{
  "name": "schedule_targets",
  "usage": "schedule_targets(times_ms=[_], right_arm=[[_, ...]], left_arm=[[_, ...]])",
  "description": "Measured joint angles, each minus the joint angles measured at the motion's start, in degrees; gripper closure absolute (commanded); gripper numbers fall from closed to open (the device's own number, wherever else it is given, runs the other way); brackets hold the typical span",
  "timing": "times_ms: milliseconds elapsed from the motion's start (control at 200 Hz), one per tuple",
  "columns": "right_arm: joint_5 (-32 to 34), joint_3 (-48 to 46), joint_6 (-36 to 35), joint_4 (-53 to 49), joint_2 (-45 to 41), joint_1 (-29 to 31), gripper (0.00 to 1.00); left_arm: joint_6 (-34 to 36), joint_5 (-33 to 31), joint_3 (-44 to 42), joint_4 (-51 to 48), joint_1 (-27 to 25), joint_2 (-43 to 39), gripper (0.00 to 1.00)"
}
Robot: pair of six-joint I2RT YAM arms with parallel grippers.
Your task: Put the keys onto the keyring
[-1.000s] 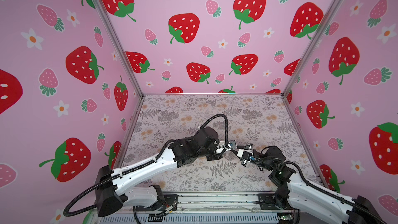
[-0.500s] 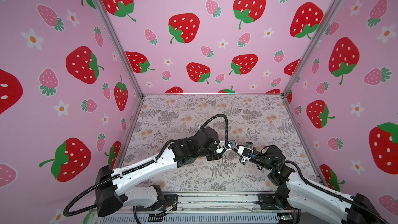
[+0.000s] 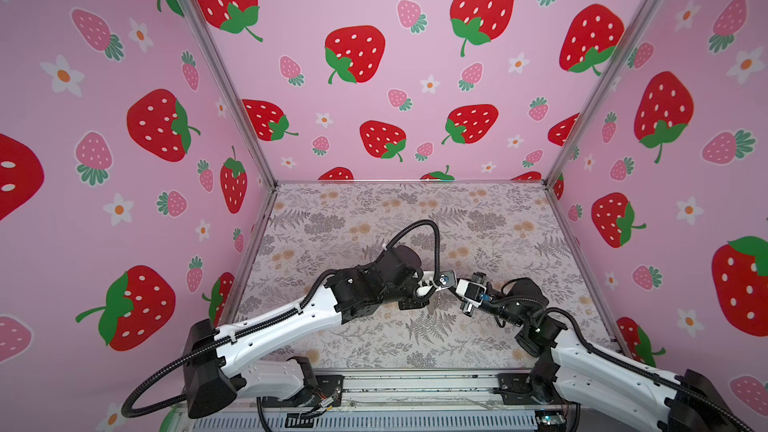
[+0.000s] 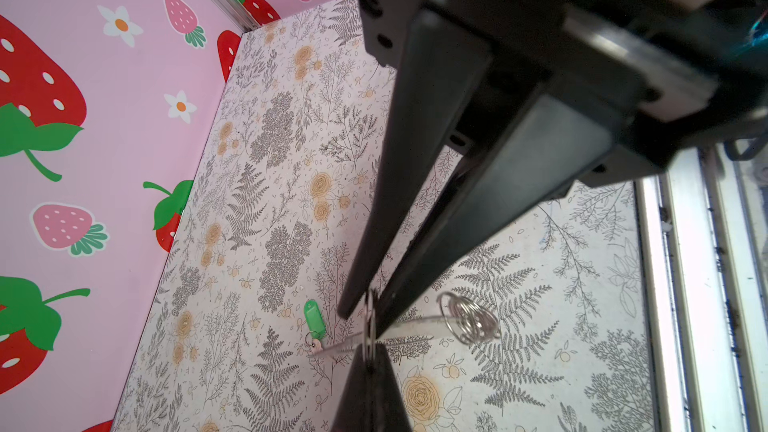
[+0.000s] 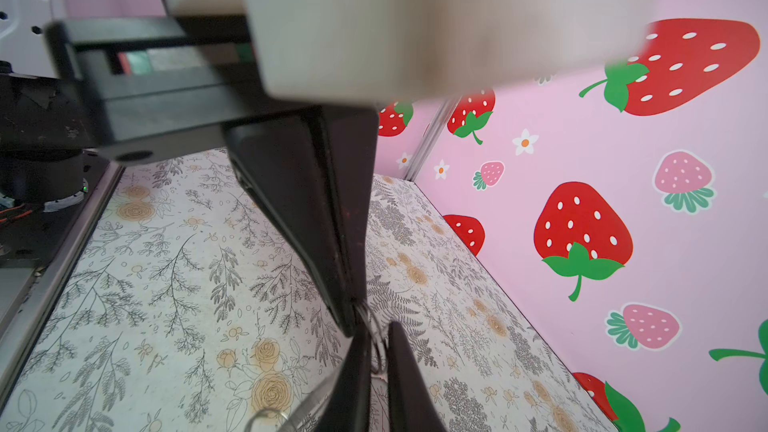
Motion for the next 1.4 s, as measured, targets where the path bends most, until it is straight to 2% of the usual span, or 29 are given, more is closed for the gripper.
schedule_targets(times_ms=[200,225,260,325,445,625,775,1096,1396], right_arm=[[-0.9,0.7,0.5,-0.5,0.2,0.2,1.0],[-1.0,0.8,0.5,-0.5,0.2,0.2,1.0],[-1.0,0.8,0.5,-0.5,0.2,0.2,1.0],[-1.0,0.8,0.9,-0.7,0.2,0.3,1.0],[-1.0,0.6,1.6,0.0,0.3,0.3,1.0],[-2.3,-1.3,4.4,5.5,1.4,0.2,1.0],[-4.6,-2.1,7.8,13.1,5.2,0.2,1.0],[-9.5,-2.6,13.6,29.5,12.6,0.2,1.0],[-13.6,-2.6,16.0,37.3,16.2,0.2,1.0]], left_arm=[[0.1,-0.6,-0.2,0.3,0.3,-0.9,1.0],[0.1,-0.5,-0.4,0.5,0.3,-1.1,0.96],[0.2,-0.5,-0.7,0.8,0.3,-1.4,0.85],[0.0,0.0,-2.1,2.6,0.3,-2.4,0.81],[-1.2,3.2,-7.8,8.1,2.5,-7.0,0.81],[-6.4,14.5,-20.8,19.5,11.7,-15.9,0.81],[-10.4,23.3,-26.8,27.8,15.2,-17.8,0.82],[-17.0,34.4,-30.0,41.2,18.1,-17.4,0.84],[-19.5,38.0,-31.9,45.3,19.3,-17.5,0.85]])
